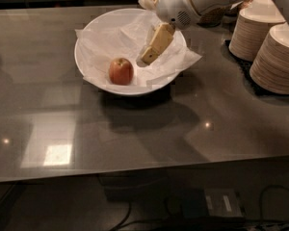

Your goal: Pick apple from white bowl

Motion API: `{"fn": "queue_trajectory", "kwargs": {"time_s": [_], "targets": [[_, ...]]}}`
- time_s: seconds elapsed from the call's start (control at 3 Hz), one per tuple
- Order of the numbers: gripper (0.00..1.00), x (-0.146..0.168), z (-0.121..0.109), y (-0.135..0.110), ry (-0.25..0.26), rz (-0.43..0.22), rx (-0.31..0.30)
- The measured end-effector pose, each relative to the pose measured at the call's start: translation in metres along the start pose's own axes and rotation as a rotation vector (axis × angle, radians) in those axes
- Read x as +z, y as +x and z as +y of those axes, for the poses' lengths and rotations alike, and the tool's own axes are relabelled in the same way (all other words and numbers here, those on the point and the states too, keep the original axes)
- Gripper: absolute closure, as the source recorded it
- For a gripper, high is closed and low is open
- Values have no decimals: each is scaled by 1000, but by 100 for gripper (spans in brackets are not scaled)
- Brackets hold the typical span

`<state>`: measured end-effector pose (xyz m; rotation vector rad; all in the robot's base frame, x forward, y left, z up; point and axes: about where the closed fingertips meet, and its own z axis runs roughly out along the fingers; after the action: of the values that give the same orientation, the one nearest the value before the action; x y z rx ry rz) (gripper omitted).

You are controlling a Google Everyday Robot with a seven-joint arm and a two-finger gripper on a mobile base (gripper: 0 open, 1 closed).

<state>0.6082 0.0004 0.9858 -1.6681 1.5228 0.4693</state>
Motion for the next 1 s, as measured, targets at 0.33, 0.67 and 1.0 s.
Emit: {"fn": "queue_trajectory", "kwargs": {"time_s": [0.33,0.67,1.0], "targets": [[17,20,-6,8,-39,-10,21],[23,36,-9,17,-78,-10,42],[21,52,-8,26,-119,-5,62]]}}
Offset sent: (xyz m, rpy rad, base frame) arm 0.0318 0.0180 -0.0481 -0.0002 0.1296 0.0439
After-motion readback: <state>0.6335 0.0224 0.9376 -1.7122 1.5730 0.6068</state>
